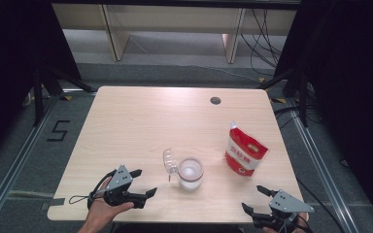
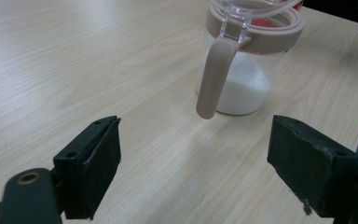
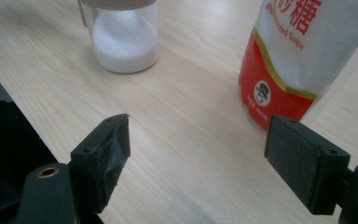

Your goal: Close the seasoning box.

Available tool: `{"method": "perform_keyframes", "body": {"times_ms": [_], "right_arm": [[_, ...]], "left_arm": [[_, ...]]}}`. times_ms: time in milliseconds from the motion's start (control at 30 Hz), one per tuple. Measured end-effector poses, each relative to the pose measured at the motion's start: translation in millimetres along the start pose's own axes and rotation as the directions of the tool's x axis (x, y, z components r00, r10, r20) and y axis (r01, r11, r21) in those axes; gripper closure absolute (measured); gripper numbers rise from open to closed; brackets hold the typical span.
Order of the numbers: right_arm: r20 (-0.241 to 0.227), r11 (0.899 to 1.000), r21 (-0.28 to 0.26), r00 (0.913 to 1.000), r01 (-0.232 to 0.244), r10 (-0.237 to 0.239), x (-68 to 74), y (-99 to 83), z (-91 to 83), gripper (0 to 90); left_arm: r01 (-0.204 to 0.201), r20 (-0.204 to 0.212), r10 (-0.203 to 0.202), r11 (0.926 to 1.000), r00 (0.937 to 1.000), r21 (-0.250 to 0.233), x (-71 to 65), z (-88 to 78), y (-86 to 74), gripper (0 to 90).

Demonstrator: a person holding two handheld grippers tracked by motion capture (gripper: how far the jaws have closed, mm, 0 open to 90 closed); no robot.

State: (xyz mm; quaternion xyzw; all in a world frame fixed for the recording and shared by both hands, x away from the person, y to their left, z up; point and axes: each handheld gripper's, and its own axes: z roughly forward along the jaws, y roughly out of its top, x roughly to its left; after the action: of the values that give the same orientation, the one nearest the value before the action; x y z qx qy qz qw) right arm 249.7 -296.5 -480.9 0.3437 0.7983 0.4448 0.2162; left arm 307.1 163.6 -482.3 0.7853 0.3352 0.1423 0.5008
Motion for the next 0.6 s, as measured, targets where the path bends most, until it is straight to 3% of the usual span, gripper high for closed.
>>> {"method": "perform_keyframes", "body": {"times_ms": [133,233,333,500,600], "right_arm": [[0.015,0.999,-0.013,0.9994,0.032,-0.032,-2.2,1.0,-0.4,23.3],[-0.001,1.0,-0.004,0.9999,0.017,-0.017,-1.2,0.7,0.7,23.5],[0.005,0.999,-0.018,0.9991,0.041,-0.041,-2.9,0.9,1.7,23.8],[0.016,0.999,-0.014,0.999,0.042,-0.042,-3.5,1.2,1.4,24.0],[0.006,0.999,-0.022,0.9989,0.047,-0.047,-3.6,1.4,2.3,24.2]], "left_arm": [[0.021,-0.021,-0.022,0.9994,0.9995,-0.028,3.3,-3.4,3.5,21.6],[0.024,-0.033,-0.026,0.9986,0.9991,-0.048,5.1,-4.1,6.4,32.9],[0.015,-0.054,-0.018,0.9985,0.9984,-0.053,3.7,-4.5,9.1,48.3],[0.014,-0.036,-0.017,0.9965,0.9992,-0.083,3.0,-1.9,14.7,69.5],[0.004,-0.033,-0.007,0.9972,0.9994,-0.074,1.5,-0.3,18.0,77.8]]}}
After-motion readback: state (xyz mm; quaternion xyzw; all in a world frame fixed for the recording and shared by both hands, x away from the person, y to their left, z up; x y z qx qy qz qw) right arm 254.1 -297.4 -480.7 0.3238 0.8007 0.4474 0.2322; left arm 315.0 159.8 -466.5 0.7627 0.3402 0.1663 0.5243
